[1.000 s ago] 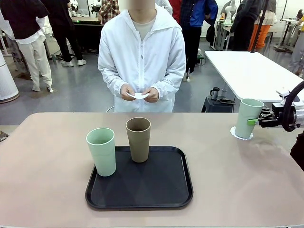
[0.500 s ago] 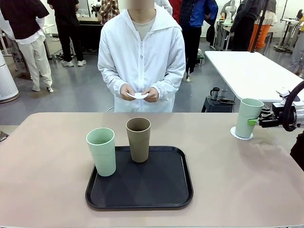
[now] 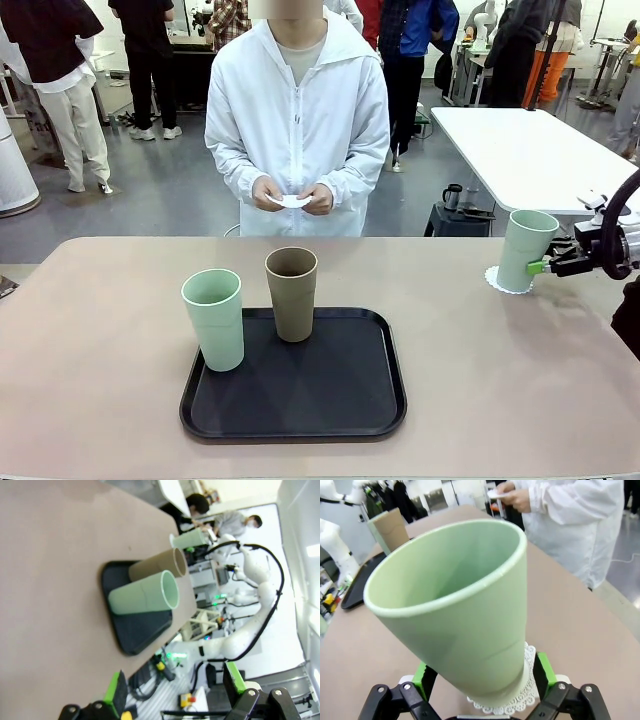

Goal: Place coasters on the table and set cups on them.
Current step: Pick up one Reusable plastic cup and place it on a coaster set by the human.

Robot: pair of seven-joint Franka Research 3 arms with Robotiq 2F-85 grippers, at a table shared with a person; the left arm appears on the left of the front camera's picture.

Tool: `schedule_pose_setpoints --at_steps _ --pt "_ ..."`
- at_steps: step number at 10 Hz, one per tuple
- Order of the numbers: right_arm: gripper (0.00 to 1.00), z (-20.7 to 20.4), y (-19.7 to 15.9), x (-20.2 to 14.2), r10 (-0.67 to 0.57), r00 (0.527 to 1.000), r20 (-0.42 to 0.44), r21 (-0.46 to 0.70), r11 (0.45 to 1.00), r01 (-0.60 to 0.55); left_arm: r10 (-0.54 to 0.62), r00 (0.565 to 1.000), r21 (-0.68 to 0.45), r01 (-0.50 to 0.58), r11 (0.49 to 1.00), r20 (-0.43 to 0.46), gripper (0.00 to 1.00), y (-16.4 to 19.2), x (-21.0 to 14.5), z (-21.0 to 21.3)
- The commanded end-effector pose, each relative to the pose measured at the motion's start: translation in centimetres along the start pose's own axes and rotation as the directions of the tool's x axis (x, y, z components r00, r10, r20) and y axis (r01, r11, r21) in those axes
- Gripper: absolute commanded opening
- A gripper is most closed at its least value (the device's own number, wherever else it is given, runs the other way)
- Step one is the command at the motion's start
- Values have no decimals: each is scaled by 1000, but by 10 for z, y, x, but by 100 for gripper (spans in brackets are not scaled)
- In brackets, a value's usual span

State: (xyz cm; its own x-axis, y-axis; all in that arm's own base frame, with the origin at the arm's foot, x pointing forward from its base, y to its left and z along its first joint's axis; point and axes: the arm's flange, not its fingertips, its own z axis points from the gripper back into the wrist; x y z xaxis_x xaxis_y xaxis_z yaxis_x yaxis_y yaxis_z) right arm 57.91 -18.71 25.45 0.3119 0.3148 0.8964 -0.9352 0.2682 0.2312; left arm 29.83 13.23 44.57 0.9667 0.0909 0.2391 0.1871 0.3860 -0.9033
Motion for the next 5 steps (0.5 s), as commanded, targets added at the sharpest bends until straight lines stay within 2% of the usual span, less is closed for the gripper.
schedule_pose_setpoints --at_steps 1,5 --pt "100 2 0 7 -38 997 -67 -12 999 38 -11 1000 -14 11 1000 8 100 0 0 1" --pt "100 15 4 4 -99 981 -166 -75 993 87 -11 1000 -14 11 1000 8 100 0 0 1"
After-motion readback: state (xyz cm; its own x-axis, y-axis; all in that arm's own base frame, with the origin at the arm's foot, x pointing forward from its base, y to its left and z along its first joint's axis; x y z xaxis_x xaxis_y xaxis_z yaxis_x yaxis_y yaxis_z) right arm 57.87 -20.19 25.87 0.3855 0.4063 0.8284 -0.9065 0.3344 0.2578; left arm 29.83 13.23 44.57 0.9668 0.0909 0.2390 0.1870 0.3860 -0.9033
